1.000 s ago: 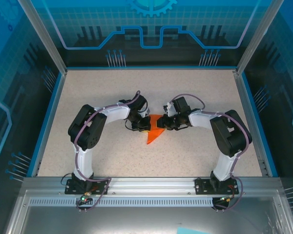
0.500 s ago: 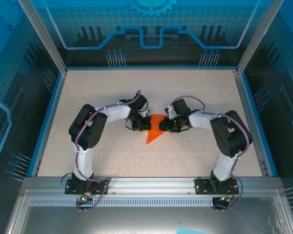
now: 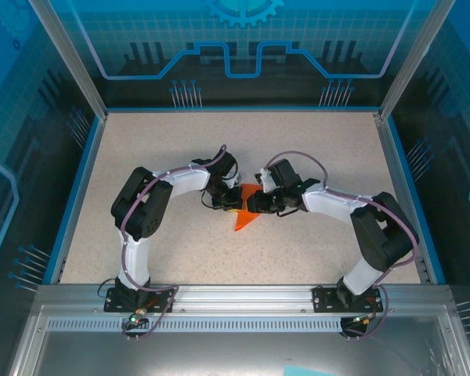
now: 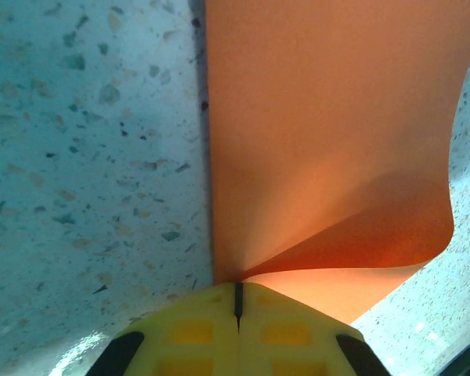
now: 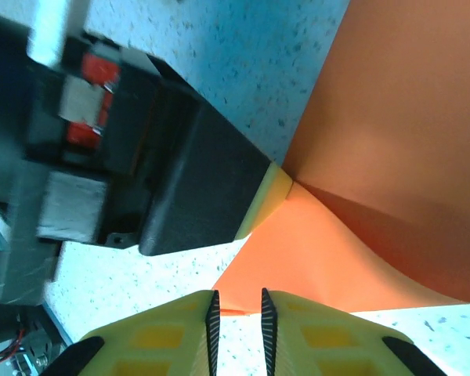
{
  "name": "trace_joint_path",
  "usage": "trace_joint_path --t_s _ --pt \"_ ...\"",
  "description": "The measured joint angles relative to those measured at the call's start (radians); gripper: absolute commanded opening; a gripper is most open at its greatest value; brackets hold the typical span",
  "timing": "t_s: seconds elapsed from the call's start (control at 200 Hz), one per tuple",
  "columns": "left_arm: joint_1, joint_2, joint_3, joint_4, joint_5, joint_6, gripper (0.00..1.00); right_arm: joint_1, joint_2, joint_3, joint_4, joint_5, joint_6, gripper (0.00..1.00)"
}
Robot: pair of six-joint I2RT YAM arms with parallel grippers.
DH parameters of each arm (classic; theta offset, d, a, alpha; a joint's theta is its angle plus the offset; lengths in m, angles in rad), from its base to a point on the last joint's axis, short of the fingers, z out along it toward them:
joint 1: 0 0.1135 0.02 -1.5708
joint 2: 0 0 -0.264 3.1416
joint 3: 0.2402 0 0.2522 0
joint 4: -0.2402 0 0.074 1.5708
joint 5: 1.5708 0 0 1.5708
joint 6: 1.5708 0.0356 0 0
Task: Fold a paper plane with a square sheet of paper (pick it up from the middle)
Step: Third fold the triangle at the center of the table.
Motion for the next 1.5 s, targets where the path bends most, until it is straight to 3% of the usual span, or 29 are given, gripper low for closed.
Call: trace_joint_path --t_s 0.34,1.1,1.5 --pt "0.0 0.0 0.0 0.0 0.0 0.004 0.02 0.0 0.118 0.001 0.023 0.005 0.007 0.23" --pt "0.0 0.022 0.033 -0.024 0.0 0.007 0.02 -0.013 0.145 -0.005 0.033 0.004 0.011 0.23" --pt "0.0 0.025 0.039 -0.027 0.0 0.008 0.08 -0.026 0.156 -0.006 0.037 -0.003 0.01 0.22"
